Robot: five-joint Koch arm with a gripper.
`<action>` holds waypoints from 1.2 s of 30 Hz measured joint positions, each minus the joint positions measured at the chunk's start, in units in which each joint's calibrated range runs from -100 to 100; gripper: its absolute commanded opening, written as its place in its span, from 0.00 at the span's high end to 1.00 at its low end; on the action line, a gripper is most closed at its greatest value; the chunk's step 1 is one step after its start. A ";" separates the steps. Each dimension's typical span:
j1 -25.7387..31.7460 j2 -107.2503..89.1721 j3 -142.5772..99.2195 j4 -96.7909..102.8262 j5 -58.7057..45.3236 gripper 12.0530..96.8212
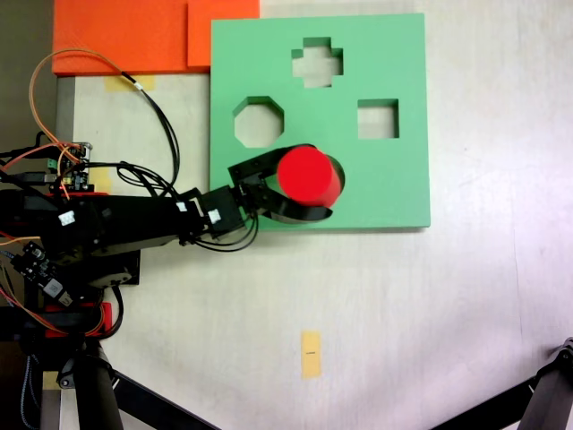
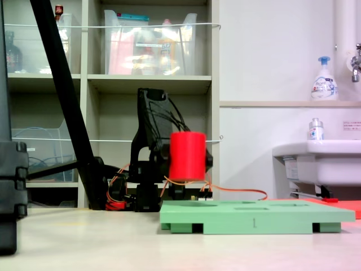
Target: Put the cylinder block into the corresponding hole
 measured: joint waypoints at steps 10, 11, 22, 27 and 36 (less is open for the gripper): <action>0.83 13.00 0.10 1.66 0.00 0.80; 0.88 14.09 0.10 2.15 0.00 0.80; 1.47 20.93 5.68 2.64 0.00 0.80; 1.81 23.80 7.84 2.64 0.00 0.80; 1.81 26.95 8.33 2.64 0.00 0.45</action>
